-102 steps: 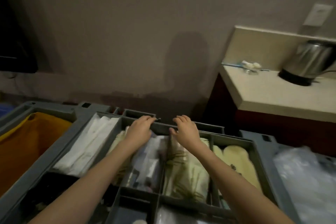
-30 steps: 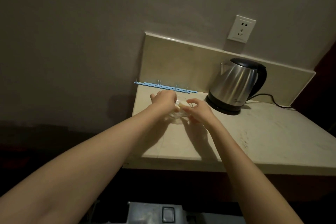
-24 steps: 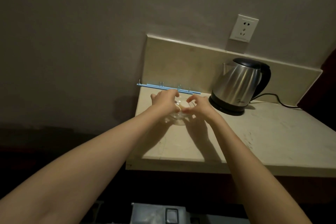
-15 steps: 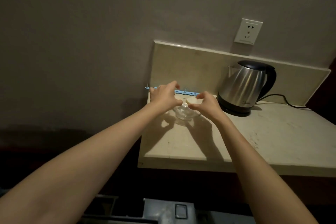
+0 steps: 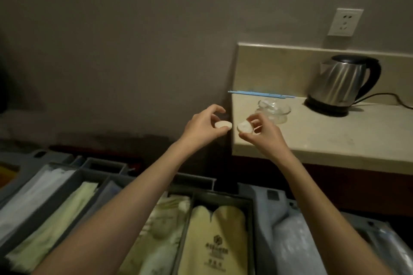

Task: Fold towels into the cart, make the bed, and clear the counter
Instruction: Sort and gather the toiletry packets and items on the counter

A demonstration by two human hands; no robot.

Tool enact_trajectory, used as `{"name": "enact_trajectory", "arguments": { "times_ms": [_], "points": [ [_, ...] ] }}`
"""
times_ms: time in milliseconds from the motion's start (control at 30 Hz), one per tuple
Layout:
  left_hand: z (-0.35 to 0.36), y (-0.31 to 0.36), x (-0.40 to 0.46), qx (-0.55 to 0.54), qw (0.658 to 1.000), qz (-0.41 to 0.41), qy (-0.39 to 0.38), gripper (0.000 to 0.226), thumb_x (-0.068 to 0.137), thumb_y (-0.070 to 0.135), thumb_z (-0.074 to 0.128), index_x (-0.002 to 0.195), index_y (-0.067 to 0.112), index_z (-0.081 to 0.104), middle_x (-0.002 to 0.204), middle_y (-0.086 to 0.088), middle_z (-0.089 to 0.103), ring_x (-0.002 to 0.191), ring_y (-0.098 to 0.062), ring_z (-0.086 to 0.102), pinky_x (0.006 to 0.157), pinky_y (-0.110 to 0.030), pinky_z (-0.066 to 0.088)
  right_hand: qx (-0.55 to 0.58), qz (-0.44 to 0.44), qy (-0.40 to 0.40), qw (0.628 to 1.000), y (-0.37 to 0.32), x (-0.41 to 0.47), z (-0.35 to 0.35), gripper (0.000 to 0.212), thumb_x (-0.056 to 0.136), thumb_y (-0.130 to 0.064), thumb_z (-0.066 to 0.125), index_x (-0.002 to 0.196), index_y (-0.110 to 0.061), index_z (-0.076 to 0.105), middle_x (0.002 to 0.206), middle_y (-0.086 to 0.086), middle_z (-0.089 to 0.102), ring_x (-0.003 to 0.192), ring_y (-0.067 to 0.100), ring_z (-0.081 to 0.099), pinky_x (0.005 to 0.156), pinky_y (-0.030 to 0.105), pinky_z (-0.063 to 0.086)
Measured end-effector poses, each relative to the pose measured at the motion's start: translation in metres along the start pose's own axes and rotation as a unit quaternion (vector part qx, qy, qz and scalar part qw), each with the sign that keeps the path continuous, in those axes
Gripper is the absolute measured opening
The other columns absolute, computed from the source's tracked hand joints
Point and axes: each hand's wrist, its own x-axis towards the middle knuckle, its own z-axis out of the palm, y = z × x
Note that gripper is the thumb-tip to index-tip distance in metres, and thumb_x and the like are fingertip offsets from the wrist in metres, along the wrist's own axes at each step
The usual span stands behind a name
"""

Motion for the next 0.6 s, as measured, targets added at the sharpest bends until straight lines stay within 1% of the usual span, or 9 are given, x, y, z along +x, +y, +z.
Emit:
{"name": "enact_trajectory", "arguments": {
  "times_ms": [67, 133, 200, 267, 333, 400, 500, 533, 600],
  "points": [
    [-0.018, -0.017, -0.044, -0.002, 1.000, -0.014, 0.010, 0.039, 0.080, 0.034, 0.071, 0.115, 0.032, 0.054, 0.090, 0.015, 0.059, 0.088, -0.009, 0.060, 0.087, -0.039, 0.052, 0.012, -0.005, -0.011, 1.000, -0.012, -0.031, 0.026, 0.034, 0.074, -0.020, 0.078, 0.099, -0.015, 0.055, 0.096, 0.001, 0.059, 0.087, 0.016, 0.056, 0.069, 0.027, 0.046],
    [-0.036, -0.032, -0.085, -0.006, 0.999, -0.030, 0.011, 0.040, 0.079, 0.030, 0.072, 0.115, 0.032, 0.054, 0.092, 0.012, 0.061, 0.087, -0.010, 0.060, 0.085, -0.037, 0.052, 0.028, -0.009, -0.028, 0.999, -0.024, -0.060, 0.053, 0.035, 0.072, -0.019, 0.080, 0.095, -0.016, 0.054, 0.096, 0.003, 0.059, 0.089, 0.018, 0.057, 0.074, 0.031, 0.046],
    [-0.058, -0.046, -0.125, -0.005, 0.999, -0.046, 0.024, 0.041, 0.079, 0.027, 0.073, 0.115, 0.031, 0.054, 0.094, 0.009, 0.063, 0.087, -0.009, 0.061, 0.081, -0.031, 0.051, 0.037, -0.013, -0.056, 0.998, -0.040, -0.087, 0.077, 0.035, 0.072, -0.019, 0.080, 0.095, -0.019, 0.054, 0.098, 0.003, 0.057, 0.091, 0.018, 0.056, 0.076, 0.029, 0.046],
    [-0.082, -0.059, -0.160, -0.008, 0.997, -0.067, 0.042, 0.041, 0.080, 0.025, 0.073, 0.116, 0.029, 0.054, 0.096, 0.008, 0.063, 0.086, -0.006, 0.060, 0.074, -0.021, 0.049, 0.044, -0.011, -0.077, 0.996, -0.059, -0.113, 0.100, 0.037, 0.073, -0.019, 0.080, 0.099, -0.021, 0.054, 0.102, 0.002, 0.057, 0.094, 0.016, 0.056, 0.080, 0.028, 0.047],
    [-0.104, -0.072, -0.193, -0.020, 0.994, -0.089, 0.054, 0.042, 0.081, 0.024, 0.072, 0.119, 0.027, 0.054, 0.097, 0.007, 0.063, 0.087, -0.005, 0.058, 0.070, -0.019, 0.047, 0.072, -0.003, -0.088, 0.994, -0.079, -0.138, 0.123, 0.039, 0.074, -0.017, 0.080, 0.104, -0.019, 0.056, 0.105, 0.003, 0.058, 0.097, 0.016, 0.057, 0.082, 0.027, 0.048],
    [-0.122, -0.086, -0.223, -0.021, 0.993, -0.102, 0.057, 0.044, 0.081, 0.024, 0.073, 0.120, 0.028, 0.053, 0.100, 0.007, 0.062, 0.091, -0.006, 0.058, 0.076, -0.020, 0.047, 0.084, -0.004, -0.102, 0.991, -0.099, -0.162, 0.146, 0.039, 0.074, -0.019, 0.079, 0.104, -0.021, 0.055, 0.103, 0.000, 0.057, 0.095, 0.014, 0.057, 0.080, 0.025, 0.048],
    [-0.144, -0.110, -0.263, 0.001, 0.994, -0.101, 0.035, 0.049, 0.081, 0.025, 0.073, 0.124, 0.030, 0.051, 0.104, 0.009, 0.060, 0.095, -0.006, 0.057, 0.081, -0.024, 0.049, 0.082, -0.006, -0.118, 0.990, -0.125, -0.195, 0.182, 0.034, 0.077, -0.025, 0.077, 0.103, -0.026, 0.056, 0.101, -0.006, 0.057, 0.088, 0.007, 0.055, 0.070, 0.017, 0.044],
    [-0.150, -0.120, -0.276, 0.003, 0.994, -0.100, 0.031, 0.050, 0.081, 0.023, 0.073, 0.125, 0.029, 0.051, 0.105, 0.009, 0.059, 0.094, -0.007, 0.057, 0.081, -0.025, 0.049, 0.082, -0.007, -0.121, 0.989, -0.131, -0.205, 0.195, 0.033, 0.077, -0.025, 0.077, 0.104, -0.026, 0.056, 0.101, -0.006, 0.057, 0.086, 0.005, 0.055, 0.067, 0.014, 0.041],
    [-0.165, -0.140, -0.303, -0.009, 0.995, -0.101, 0.023, 0.047, 0.081, 0.021, 0.073, 0.123, 0.027, 0.052, 0.103, 0.007, 0.060, 0.091, -0.009, 0.058, 0.078, -0.021, 0.049, 0.076, -0.008, -0.119, 0.990, -0.144, -0.228, 0.218, 0.033, 0.079, -0.027, 0.075, 0.107, -0.027, 0.058, 0.101, -0.007, 0.057, 0.085, 0.002, 0.054, 0.064, 0.010, 0.038]
  ]
}}
